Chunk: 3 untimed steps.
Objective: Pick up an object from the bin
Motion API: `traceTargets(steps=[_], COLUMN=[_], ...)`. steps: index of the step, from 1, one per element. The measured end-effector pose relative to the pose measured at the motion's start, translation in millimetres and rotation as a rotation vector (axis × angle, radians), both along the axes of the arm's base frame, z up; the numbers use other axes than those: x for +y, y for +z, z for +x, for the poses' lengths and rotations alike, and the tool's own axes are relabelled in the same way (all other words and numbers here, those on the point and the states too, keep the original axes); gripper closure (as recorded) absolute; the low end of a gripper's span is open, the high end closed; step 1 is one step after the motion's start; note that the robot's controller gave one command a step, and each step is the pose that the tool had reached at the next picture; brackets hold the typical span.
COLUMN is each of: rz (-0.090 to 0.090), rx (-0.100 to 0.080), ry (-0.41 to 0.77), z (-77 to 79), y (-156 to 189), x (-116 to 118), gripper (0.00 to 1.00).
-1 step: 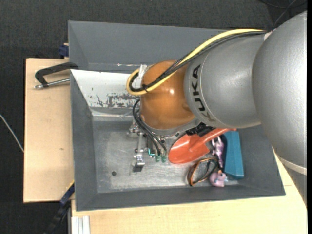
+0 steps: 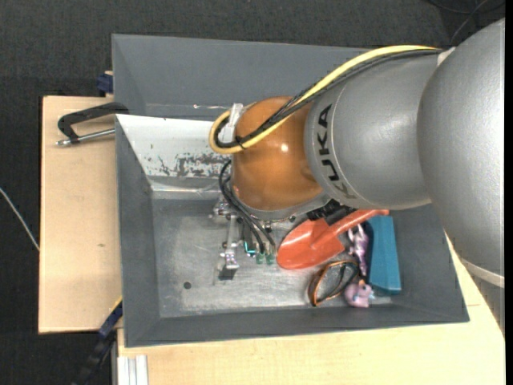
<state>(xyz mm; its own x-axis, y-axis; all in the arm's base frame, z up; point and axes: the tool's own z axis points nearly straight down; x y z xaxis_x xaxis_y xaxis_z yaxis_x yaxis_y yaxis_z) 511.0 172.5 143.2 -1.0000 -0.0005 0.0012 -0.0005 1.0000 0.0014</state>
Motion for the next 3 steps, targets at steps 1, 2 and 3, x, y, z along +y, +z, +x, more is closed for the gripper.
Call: traceTargets(steps=[1, 2, 3], rz=[0.001, -0.001, 0.001], rx=[-0.005, 0.001, -0.007], ry=[0.090, 0.109, 0.288], z=[-8.3, -9.3, 11.1], y=[-29, -38, -45], x=[-35, -47, -25], gripper=[0.00, 0.00, 1.00])
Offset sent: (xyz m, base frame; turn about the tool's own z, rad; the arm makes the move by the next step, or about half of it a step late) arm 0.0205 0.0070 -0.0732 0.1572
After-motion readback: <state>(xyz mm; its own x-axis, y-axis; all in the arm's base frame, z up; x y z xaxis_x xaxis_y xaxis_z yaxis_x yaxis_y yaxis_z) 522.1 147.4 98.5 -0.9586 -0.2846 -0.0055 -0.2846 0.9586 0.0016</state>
